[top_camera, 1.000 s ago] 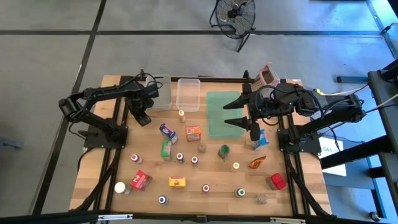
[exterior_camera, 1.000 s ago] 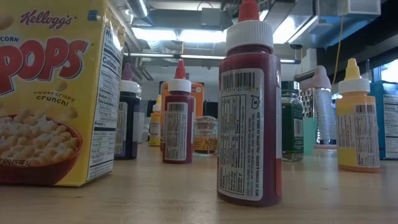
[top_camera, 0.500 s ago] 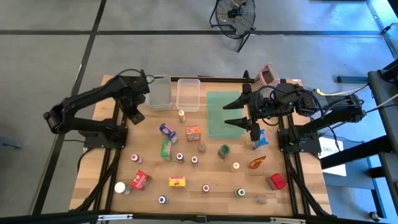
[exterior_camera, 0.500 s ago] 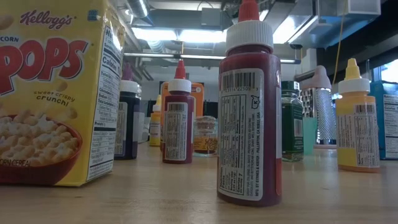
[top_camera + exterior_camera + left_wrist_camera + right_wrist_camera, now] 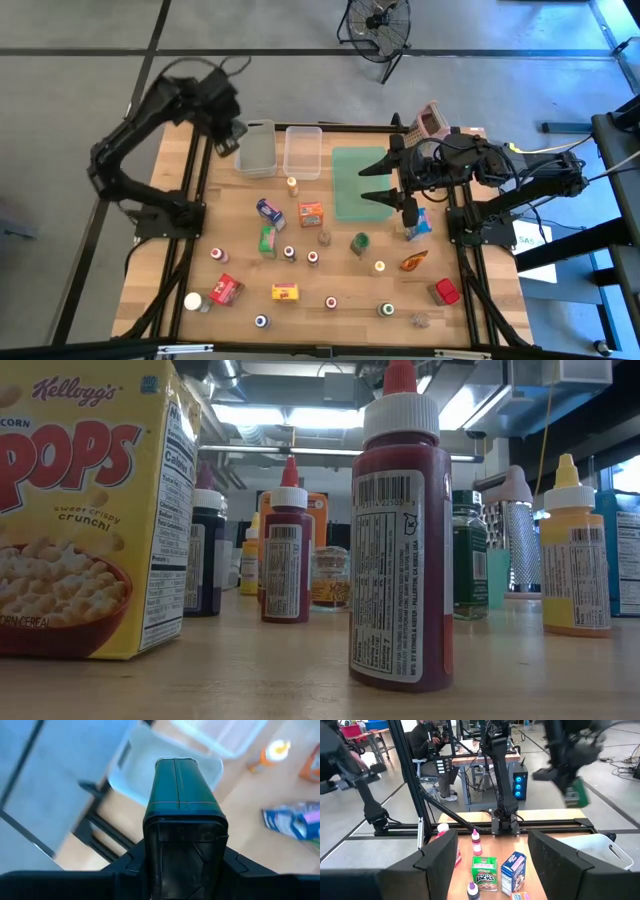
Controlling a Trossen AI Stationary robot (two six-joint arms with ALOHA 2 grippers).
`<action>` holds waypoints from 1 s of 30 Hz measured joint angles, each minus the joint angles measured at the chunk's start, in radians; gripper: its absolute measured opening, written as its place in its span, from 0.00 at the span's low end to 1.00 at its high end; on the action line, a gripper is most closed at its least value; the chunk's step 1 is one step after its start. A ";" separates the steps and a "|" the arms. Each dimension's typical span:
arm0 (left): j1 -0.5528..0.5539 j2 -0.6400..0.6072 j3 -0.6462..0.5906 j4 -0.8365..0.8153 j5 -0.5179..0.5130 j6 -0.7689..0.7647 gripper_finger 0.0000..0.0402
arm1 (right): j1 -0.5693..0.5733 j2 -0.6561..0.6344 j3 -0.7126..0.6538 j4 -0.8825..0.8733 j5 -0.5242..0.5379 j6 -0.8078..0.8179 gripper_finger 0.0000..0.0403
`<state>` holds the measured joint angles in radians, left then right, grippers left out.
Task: Pick & Place Kitchen Items
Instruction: Put the green spice can into the gray bin
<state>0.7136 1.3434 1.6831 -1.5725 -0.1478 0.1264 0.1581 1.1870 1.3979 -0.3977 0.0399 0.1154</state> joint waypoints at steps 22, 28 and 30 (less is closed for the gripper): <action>0.255 0.370 0.095 0.000 0.100 -0.115 0.31 | 0.000 -0.013 0.000 -0.074 0.002 0.034 0.61; 0.208 0.367 0.002 0.024 0.081 -0.378 0.32 | -0.001 -0.014 0.000 -0.068 0.011 -0.006 0.61; 0.207 0.367 -0.029 0.076 0.072 -0.430 0.32 | -0.001 -0.014 0.000 -0.067 0.012 -0.020 0.61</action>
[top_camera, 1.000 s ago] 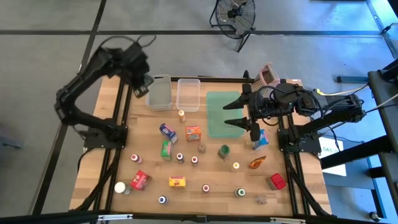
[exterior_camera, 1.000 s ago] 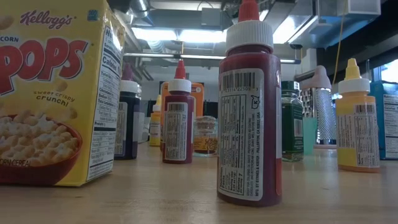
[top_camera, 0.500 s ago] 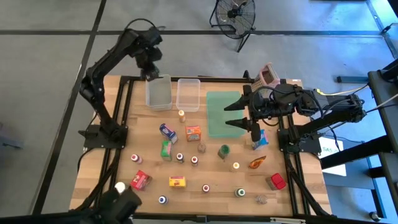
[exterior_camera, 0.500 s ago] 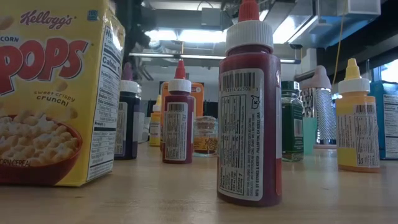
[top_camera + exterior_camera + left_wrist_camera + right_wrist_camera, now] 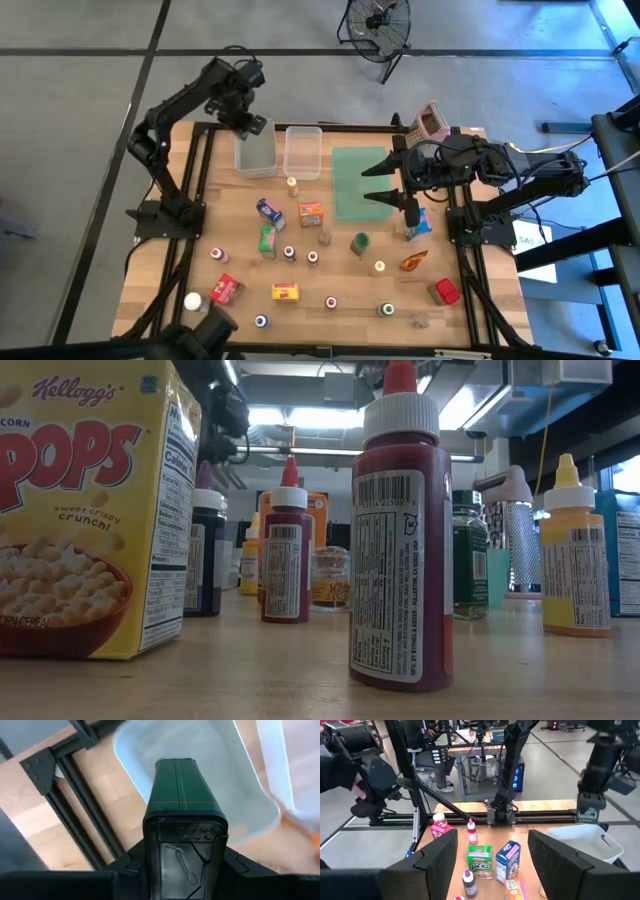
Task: Pick & Place Kitchen Items
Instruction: Put the green spice can into the gray bin
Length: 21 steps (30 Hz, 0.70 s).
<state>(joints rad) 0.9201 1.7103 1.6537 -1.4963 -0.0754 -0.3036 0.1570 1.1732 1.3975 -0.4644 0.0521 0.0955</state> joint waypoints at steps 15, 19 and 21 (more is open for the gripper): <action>0.082 0.000 -0.147 0.166 0.095 -0.121 0.32 | 0.025 0.005 0.000 0.011 -0.080 -0.005 0.61; 0.084 0.000 -0.192 0.224 0.097 -0.156 0.32 | 0.042 0.005 0.000 0.013 -0.080 -0.003 0.61; 0.088 0.000 -0.217 0.243 0.097 -0.162 0.32 | 0.048 0.005 0.000 0.014 -0.081 -0.001 0.61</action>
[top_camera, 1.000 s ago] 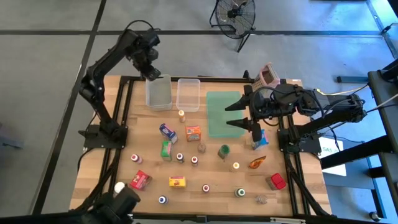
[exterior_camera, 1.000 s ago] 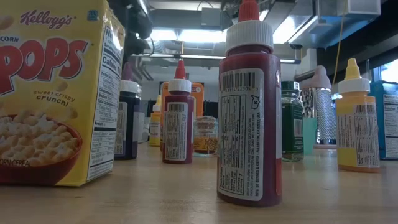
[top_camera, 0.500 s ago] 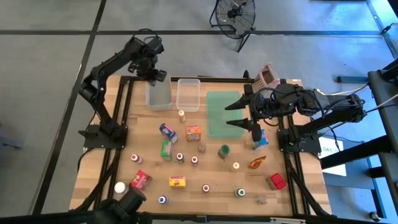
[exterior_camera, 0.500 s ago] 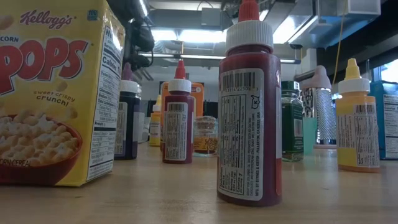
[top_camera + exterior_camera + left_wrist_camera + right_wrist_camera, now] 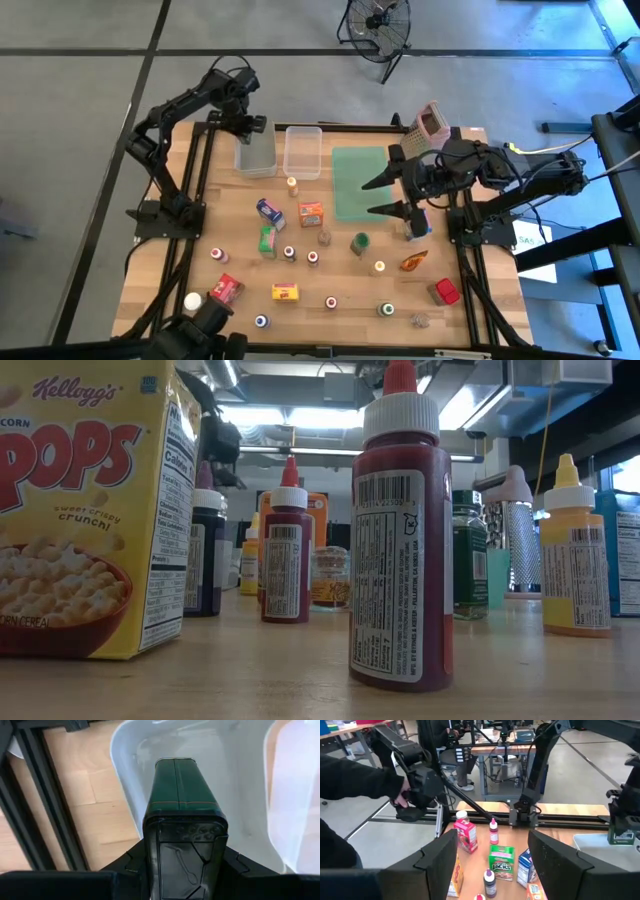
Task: Pick & Place Kitchen Items
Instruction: Put the green spice can into the gray bin
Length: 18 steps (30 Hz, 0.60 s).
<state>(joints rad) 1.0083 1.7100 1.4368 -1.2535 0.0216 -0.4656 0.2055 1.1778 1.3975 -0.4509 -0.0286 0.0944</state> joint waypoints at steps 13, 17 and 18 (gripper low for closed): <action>0.028 0.000 -0.111 0.149 0.027 -0.003 0.32 | 0.008 0.000 0.000 -0.002 0.022 0.002 0.61; 0.028 0.000 -0.112 0.177 0.026 -0.019 0.32 | 0.008 0.000 0.000 -0.002 0.026 -0.002 0.61; 0.028 0.000 -0.112 0.173 0.027 -0.027 0.32 | 0.008 0.000 0.000 -0.002 0.027 -0.002 0.61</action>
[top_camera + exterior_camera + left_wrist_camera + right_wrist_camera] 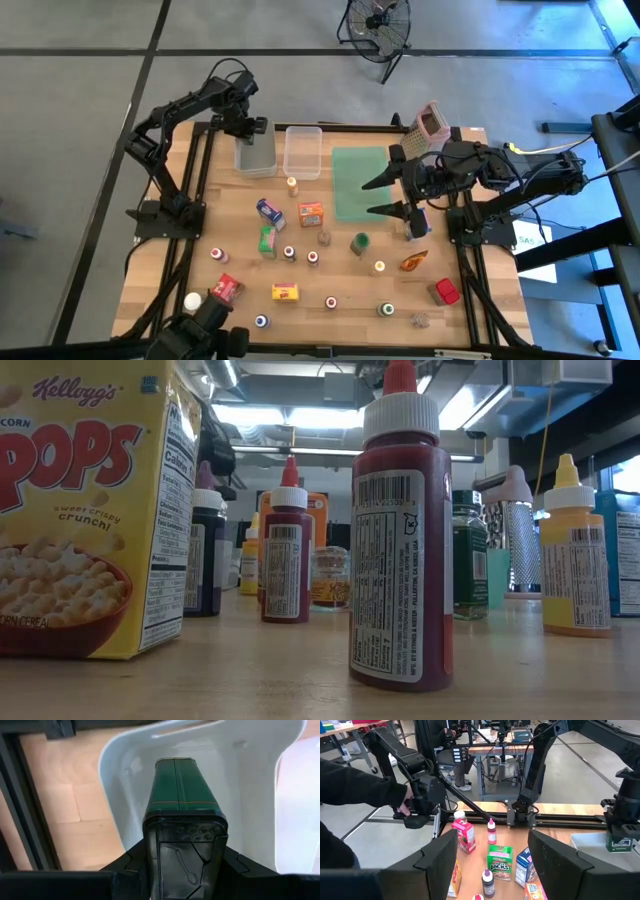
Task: Pick & Place Kitchen Items
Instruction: Put the green spice can into the gray bin
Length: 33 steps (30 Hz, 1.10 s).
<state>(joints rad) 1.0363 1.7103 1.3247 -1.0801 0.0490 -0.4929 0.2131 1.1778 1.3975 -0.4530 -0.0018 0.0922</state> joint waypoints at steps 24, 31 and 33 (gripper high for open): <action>0.001 0.001 -0.058 0.034 -0.004 -0.010 0.32 | -0.001 0.000 0.000 -0.029 0.009 -0.003 0.61; 0.001 0.001 -0.058 0.039 -0.005 0.006 0.32 | -0.001 0.000 0.000 -0.029 0.009 -0.003 0.61; 0.001 0.001 -0.058 0.041 -0.005 0.006 0.32 | -0.001 0.000 0.000 -0.028 0.009 -0.003 0.61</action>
<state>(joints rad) 1.0370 1.7111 1.2663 -1.0389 0.0444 -0.4873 0.2123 1.1778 1.3975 -0.4812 0.0071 0.0891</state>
